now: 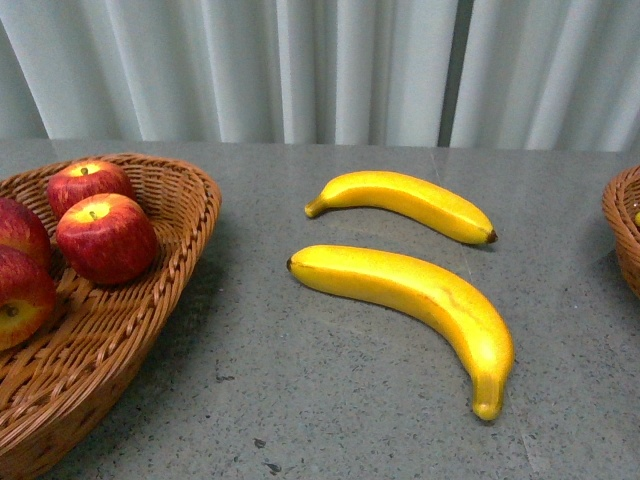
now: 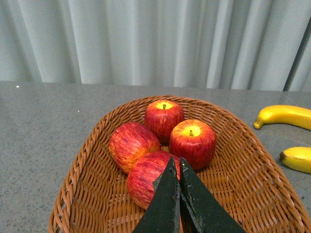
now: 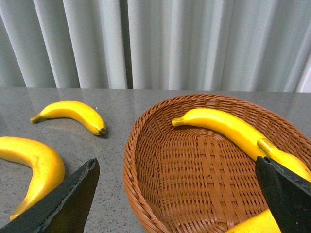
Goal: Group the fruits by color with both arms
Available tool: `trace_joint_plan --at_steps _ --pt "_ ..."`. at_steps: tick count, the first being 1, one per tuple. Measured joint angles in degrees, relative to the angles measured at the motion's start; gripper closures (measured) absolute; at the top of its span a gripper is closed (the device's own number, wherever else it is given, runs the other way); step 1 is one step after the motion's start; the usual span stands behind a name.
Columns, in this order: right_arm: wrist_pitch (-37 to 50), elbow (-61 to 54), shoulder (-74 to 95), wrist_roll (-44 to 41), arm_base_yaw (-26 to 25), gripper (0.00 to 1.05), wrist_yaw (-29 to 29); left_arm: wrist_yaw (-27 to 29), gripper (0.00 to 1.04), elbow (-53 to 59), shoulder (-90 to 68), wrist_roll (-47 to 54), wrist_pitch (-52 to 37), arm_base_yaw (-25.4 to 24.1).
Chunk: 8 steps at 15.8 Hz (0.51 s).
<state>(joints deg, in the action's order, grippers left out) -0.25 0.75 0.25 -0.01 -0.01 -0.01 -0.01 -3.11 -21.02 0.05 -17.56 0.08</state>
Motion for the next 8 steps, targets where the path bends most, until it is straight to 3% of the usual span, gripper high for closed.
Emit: trace_joint_plan --at_steps 8 --pt "0.0 0.0 0.0 0.0 0.0 0.06 0.0 0.0 1.04 2.27 9.33 -0.02 5.81 0.0"
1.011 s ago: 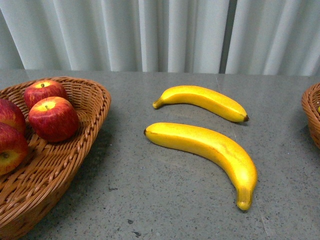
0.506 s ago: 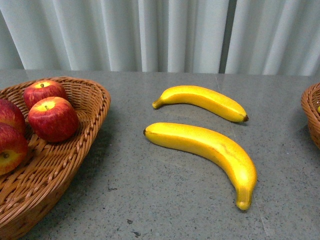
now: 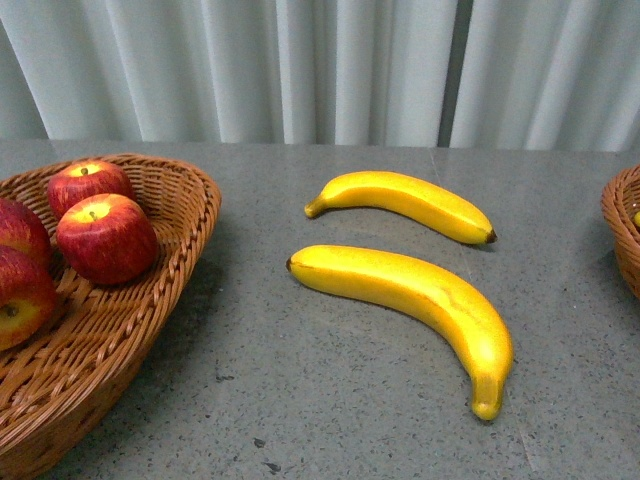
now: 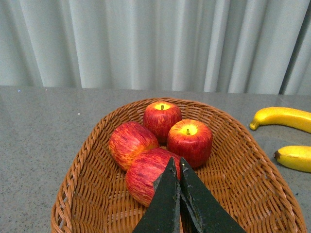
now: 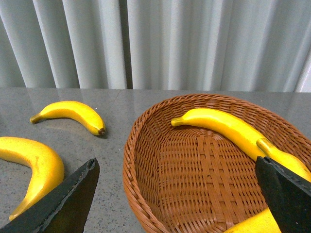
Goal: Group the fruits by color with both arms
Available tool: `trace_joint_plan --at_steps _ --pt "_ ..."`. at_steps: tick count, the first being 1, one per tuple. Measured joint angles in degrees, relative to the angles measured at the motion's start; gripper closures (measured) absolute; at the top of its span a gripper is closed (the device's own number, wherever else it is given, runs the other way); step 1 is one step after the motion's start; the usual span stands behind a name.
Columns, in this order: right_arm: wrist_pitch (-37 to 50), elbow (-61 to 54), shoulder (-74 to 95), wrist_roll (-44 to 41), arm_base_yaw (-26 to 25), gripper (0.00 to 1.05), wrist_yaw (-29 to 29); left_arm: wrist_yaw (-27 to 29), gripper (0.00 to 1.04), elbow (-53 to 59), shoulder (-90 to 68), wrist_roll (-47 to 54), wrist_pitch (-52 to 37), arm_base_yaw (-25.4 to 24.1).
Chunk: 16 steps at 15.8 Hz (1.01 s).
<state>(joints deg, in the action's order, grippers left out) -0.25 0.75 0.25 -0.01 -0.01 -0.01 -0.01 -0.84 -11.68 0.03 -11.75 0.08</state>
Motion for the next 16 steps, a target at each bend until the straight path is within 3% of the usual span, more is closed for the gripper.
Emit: trace_joint_plan --at_steps 2,4,9,10,14,16 --pt "0.0 0.0 0.0 0.0 0.0 0.06 0.0 0.0 1.03 0.0 1.64 0.02 1.66 0.0" --pt "0.0 0.0 0.0 0.0 0.0 0.06 -0.02 0.04 1.04 -0.04 10.58 0.02 12.48 0.0" --pt "0.02 0.0 0.0 0.0 0.0 0.06 0.02 0.04 1.03 -0.02 11.1 0.02 11.93 0.0" --pt "0.02 0.0 0.0 0.0 0.0 0.06 0.0 0.09 0.97 -0.02 11.1 0.0 11.96 0.0" --pt "0.02 0.0 0.0 0.0 0.0 0.06 0.0 0.04 0.53 -0.02 11.1 0.0 11.98 0.0" --pt "0.02 0.0 0.0 0.0 0.0 0.06 0.0 0.04 0.26 -0.02 11.1 0.0 11.98 0.0"
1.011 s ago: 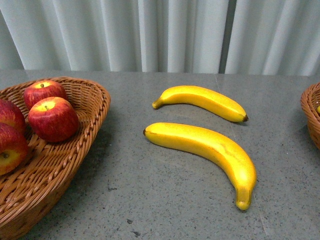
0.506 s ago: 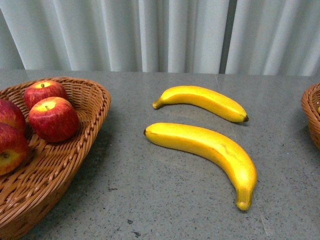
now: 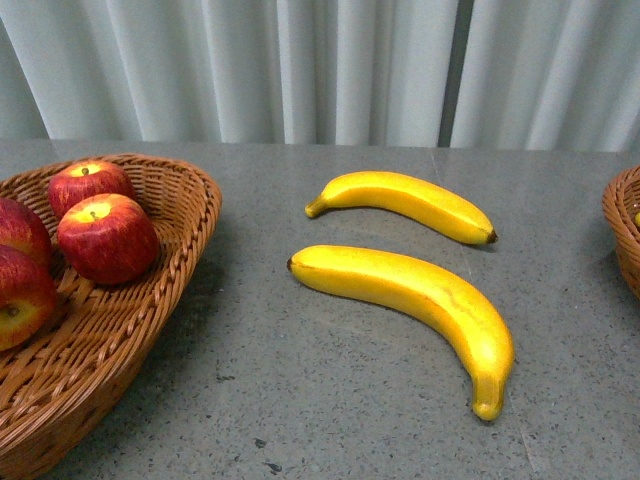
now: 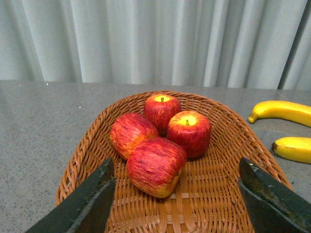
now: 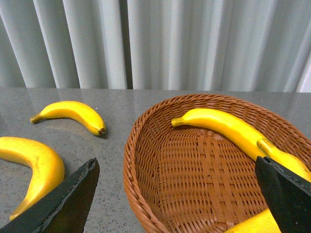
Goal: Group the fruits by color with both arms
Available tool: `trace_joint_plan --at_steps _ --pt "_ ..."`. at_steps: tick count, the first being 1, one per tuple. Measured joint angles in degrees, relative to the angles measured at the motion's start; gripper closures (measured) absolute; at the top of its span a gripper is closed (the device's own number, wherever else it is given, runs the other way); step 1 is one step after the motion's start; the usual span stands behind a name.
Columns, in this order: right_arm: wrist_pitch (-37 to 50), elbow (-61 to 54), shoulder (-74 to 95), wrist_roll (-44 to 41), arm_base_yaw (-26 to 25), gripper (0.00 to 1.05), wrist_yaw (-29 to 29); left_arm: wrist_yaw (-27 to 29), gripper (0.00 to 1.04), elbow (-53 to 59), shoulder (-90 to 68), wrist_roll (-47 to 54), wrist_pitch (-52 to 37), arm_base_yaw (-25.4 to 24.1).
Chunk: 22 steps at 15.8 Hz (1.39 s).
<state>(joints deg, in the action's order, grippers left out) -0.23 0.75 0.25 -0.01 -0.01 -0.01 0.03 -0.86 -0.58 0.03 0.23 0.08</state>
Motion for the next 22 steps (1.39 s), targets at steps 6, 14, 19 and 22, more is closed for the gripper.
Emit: trace_joint_plan --at_steps 6,14,19,22 --pt "6.99 1.79 11.58 8.57 -3.26 0.06 14.53 0.11 0.07 0.0 0.0 0.0 -0.04 0.0" --pt "40.22 32.83 73.48 9.07 22.14 0.06 8.24 0.0 0.07 0.0 0.0 0.0 -0.02 0.0" --pt "28.28 52.81 94.88 -0.57 29.14 0.06 6.23 0.0 0.07 0.0 0.0 0.0 0.0 0.0" --pt "16.81 55.21 99.06 -9.2 27.21 0.06 4.24 0.0 0.07 0.0 0.0 0.0 0.0 0.0"
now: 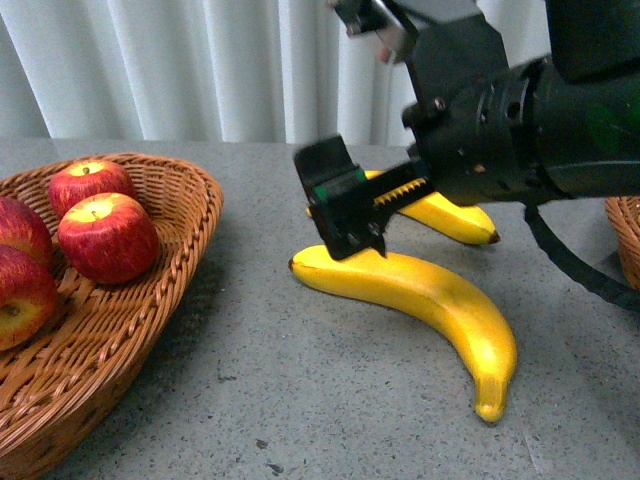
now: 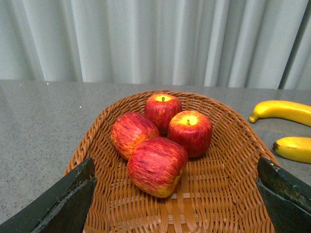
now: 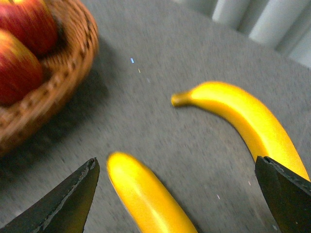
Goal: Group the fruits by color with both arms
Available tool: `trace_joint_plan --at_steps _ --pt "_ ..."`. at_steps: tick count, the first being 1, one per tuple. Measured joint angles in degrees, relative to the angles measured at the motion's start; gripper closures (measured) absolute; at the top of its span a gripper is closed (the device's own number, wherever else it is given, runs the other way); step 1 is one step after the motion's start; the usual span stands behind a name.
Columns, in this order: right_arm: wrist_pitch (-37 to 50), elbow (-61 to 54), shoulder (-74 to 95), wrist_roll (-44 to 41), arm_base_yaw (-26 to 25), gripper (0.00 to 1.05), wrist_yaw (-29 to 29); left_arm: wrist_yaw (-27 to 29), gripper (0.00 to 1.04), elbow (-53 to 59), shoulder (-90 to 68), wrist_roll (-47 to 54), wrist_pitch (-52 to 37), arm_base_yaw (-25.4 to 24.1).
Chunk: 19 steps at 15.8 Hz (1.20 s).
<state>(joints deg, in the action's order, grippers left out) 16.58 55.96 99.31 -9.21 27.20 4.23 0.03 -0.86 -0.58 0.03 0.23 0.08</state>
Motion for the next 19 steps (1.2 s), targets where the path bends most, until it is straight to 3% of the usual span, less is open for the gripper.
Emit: trace_joint_plan --at_steps 6,14,15,18,19 --pt "-12.37 -0.83 -0.04 -5.16 -3.43 0.06 0.04 0.02 0.07 0.0 0.0 0.0 0.0 0.0" --pt "-15.17 -1.36 3.13 -8.07 -3.21 0.06 -0.59 0.0 0.07 0.0 0.0 0.0 -0.02 0.0" --pt "-14.56 -1.44 3.82 -8.94 -2.38 0.24 -1.25 0.0 0.07 0.0 0.0 0.0 0.0 0.0" --pt "-13.86 -1.44 3.82 -8.66 -2.6 0.57 -0.52 0.0 0.07 0.0 0.0 0.0 0.0 0.0" --pt "-13.55 -1.44 3.82 -8.33 -2.99 0.64 0.24 0.0 0.07 0.0 0.0 0.0 0.0 0.0"
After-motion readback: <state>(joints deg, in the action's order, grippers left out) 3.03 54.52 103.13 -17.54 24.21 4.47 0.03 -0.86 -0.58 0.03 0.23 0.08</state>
